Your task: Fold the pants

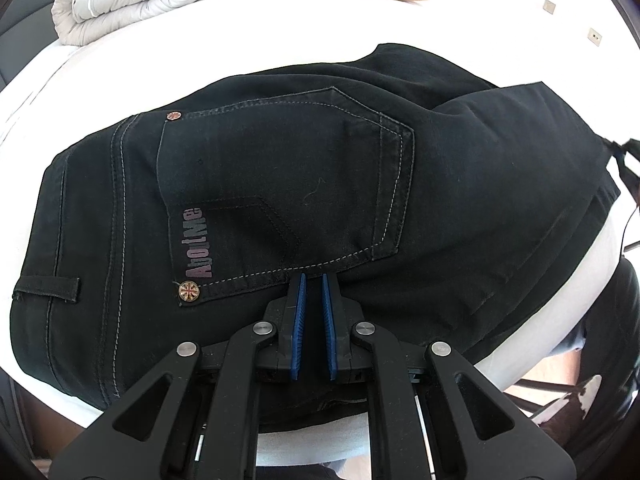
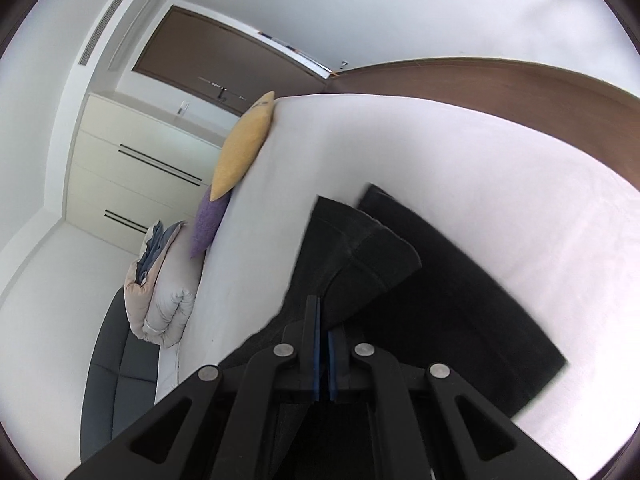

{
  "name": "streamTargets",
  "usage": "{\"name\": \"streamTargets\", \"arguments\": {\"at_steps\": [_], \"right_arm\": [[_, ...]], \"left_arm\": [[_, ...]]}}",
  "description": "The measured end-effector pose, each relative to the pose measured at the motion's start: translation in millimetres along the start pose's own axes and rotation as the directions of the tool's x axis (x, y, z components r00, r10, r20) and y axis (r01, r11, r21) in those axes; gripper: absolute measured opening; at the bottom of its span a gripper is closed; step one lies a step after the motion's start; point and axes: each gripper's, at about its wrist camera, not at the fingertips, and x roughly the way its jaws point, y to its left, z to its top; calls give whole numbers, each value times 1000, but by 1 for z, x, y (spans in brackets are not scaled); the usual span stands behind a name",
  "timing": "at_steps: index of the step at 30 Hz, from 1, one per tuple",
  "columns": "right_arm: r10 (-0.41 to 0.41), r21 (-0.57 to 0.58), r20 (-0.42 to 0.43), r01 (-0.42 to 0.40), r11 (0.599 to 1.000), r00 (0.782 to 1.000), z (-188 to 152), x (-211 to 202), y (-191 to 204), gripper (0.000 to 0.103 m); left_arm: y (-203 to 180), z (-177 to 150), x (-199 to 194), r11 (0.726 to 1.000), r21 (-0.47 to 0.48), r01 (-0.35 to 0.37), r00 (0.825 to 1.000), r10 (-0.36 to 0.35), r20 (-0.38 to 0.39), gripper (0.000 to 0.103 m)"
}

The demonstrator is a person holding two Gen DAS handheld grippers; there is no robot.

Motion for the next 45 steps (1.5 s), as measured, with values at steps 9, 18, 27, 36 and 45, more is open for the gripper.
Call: {"name": "streamTargets", "arguments": {"at_steps": [9,18,27,36,45], "right_arm": [[-20,72,-8,21,997,1000,-20,-20,-44,4],[2,138,-10,-1,990,1000,-26,-27,-53,3],[-27,116,53,21,993,998,-16,-44,-63,2],[-140,194,177,105,975,974,-9,-79,-74,6],[-12,66,177,0,998,984,-17,-119,-40,78]], "left_arm": [[-2,4,1,1000,-4,-13,1000,13,0,9],[11,3,1,999,-32,19,1000,-19,-3,9],[29,-2,-1,996,-67,53,998,-52,16,9],[44,-14,-3,993,-90,79,996,-75,39,9],[48,-24,-8,989,-114,92,994,-84,72,9]]}}
